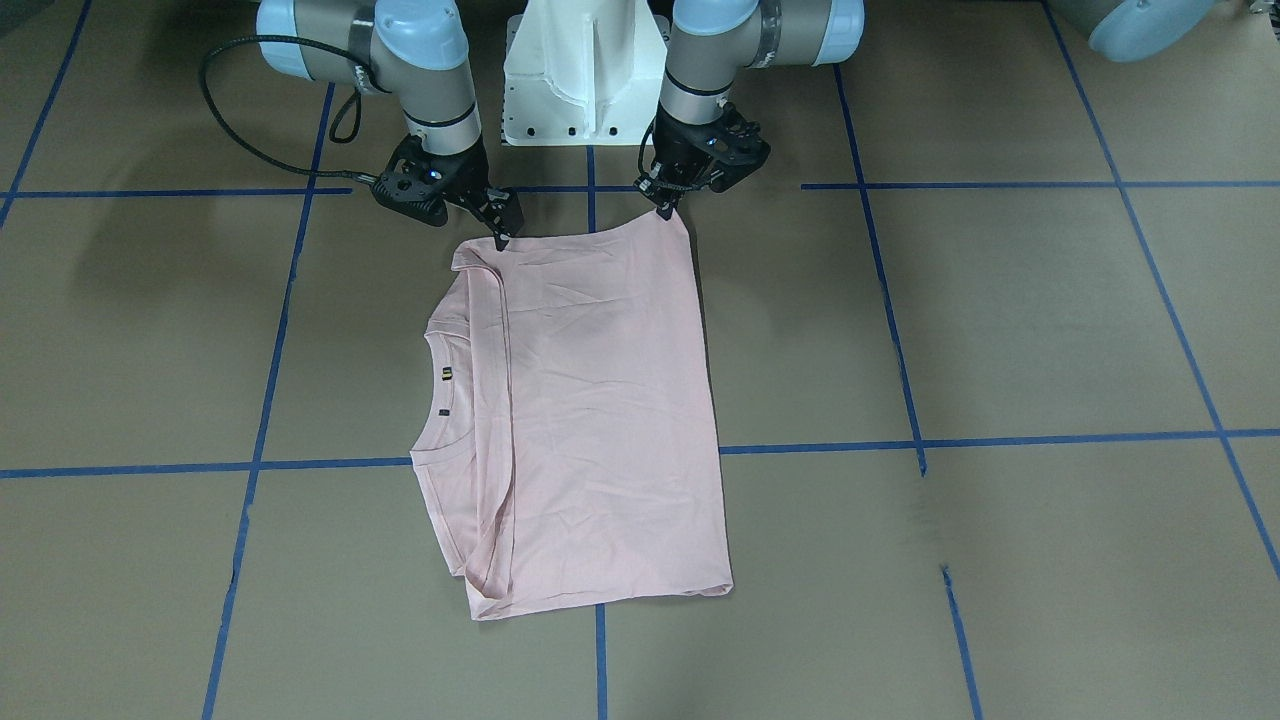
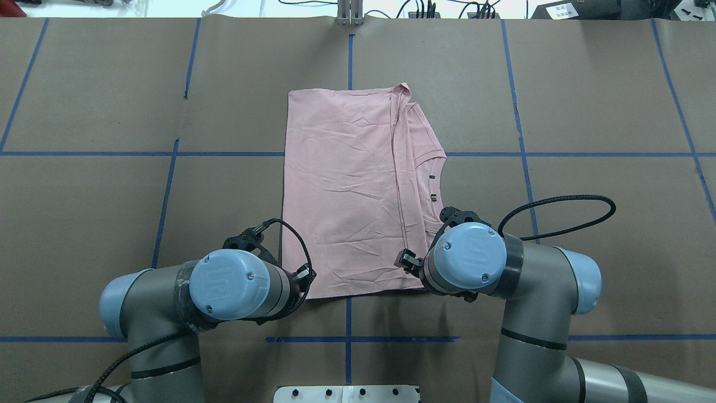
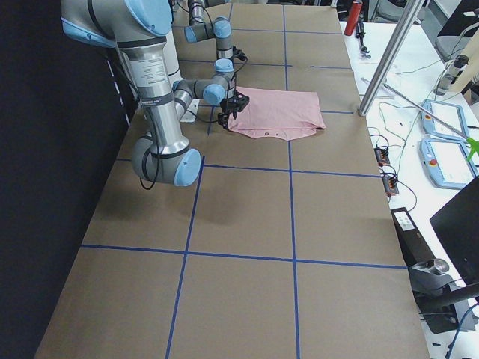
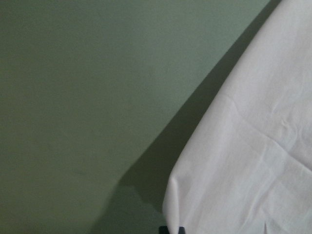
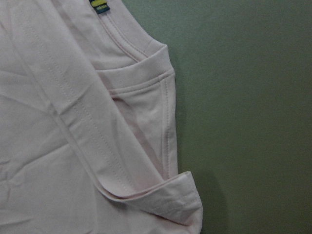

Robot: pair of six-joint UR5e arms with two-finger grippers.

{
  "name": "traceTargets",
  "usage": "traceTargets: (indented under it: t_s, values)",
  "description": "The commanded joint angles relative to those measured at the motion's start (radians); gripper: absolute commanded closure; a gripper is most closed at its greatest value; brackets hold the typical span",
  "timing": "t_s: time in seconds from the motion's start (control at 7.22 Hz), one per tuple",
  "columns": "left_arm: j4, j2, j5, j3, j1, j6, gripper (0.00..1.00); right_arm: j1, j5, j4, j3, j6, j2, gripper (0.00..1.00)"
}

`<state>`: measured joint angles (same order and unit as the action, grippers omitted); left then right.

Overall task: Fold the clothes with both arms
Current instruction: 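Move the right gripper to the shirt's near edge beside the left gripper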

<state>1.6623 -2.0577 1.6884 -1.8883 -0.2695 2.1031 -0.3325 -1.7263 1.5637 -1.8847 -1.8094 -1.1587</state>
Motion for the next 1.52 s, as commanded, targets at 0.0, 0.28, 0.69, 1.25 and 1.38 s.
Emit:
traceTargets:
  t_s: [0.0,0.28,0.69,1.25,1.38]
  values:
    - [0.001,0.002,0.001,0.0,0.0,0.0,1.0,-0.005,0.001,-0.092,0.079,0.002,0.022,0.0]
    - [0.001,-0.002,-0.001,0.0,0.001,0.0,1.0,-0.019,-0.001,-0.158,0.111,0.001,0.022,0.0]
    - [0.001,0.001,0.001,0.0,0.0,0.0,1.0,-0.022,-0.01,-0.146,0.108,-0.001,0.024,0.0]
    - [0.001,-0.004,-0.001,0.0,0.001,0.0,1.0,-0.025,-0.01,-0.143,0.101,-0.007,0.022,0.0]
    - [-0.001,-0.004,-0.001,0.0,0.001,0.0,1.0,-0.025,-0.01,-0.13,0.099,-0.007,0.022,0.01]
